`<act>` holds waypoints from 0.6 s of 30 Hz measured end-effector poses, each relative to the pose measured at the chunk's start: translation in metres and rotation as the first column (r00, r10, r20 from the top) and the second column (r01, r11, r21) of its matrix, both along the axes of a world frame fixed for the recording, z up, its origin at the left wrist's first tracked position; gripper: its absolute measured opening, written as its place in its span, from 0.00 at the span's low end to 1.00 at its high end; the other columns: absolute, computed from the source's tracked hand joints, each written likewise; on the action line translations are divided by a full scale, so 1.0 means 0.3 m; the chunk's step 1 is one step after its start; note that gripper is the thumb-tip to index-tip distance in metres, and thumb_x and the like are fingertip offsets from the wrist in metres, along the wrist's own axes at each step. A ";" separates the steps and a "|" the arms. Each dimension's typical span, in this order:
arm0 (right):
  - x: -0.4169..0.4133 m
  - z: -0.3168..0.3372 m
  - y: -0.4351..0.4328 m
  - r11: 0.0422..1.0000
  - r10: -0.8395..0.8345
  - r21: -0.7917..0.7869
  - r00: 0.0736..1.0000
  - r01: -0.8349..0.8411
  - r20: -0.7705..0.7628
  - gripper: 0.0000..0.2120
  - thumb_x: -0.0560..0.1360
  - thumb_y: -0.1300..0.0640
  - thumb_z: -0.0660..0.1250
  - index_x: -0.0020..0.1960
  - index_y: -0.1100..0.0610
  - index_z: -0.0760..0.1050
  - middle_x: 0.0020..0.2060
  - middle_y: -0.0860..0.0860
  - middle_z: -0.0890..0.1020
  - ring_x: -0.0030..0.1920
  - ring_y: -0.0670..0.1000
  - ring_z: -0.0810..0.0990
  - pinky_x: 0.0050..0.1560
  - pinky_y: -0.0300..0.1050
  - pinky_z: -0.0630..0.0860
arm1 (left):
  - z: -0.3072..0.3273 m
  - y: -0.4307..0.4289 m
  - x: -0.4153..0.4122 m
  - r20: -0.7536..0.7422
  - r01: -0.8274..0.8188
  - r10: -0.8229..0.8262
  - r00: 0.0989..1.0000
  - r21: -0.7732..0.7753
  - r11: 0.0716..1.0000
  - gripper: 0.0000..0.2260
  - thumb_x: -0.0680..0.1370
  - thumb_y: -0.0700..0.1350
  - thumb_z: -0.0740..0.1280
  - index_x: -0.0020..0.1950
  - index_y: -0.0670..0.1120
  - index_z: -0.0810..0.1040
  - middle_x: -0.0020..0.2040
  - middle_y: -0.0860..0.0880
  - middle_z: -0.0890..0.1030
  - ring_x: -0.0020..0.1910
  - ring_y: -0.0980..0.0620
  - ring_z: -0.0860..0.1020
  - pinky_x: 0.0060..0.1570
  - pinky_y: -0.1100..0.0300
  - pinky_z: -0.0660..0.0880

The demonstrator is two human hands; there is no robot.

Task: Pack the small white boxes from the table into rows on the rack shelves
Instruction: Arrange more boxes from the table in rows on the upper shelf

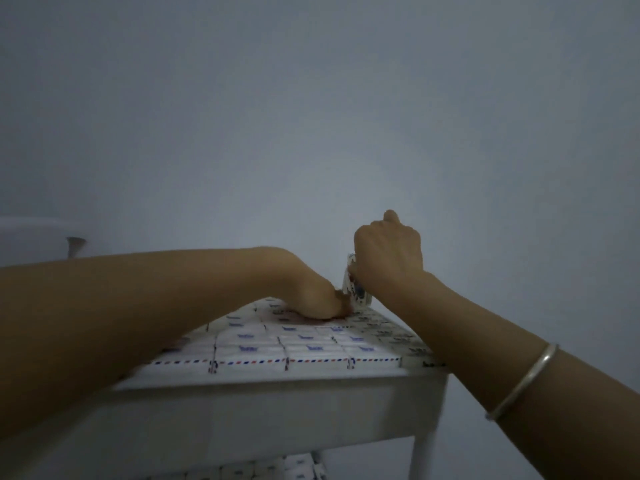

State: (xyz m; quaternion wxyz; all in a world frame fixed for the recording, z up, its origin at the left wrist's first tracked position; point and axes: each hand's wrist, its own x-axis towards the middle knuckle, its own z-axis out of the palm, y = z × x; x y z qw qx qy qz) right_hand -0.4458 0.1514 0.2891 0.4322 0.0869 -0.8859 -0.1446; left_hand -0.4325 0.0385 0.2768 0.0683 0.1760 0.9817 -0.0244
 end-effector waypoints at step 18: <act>-0.010 -0.028 0.007 0.952 -0.045 0.306 0.985 -0.007 0.164 0.14 0.76 0.53 0.62 0.34 0.55 0.66 0.42 0.51 0.79 0.59 0.54 0.71 0.64 0.49 0.61 | 0.047 -0.011 0.017 0.007 -0.049 0.049 0.999 -0.037 0.998 0.25 0.83 0.56 0.53 0.78 0.47 0.59 0.77 0.47 0.61 0.75 0.47 0.60 0.75 0.51 0.55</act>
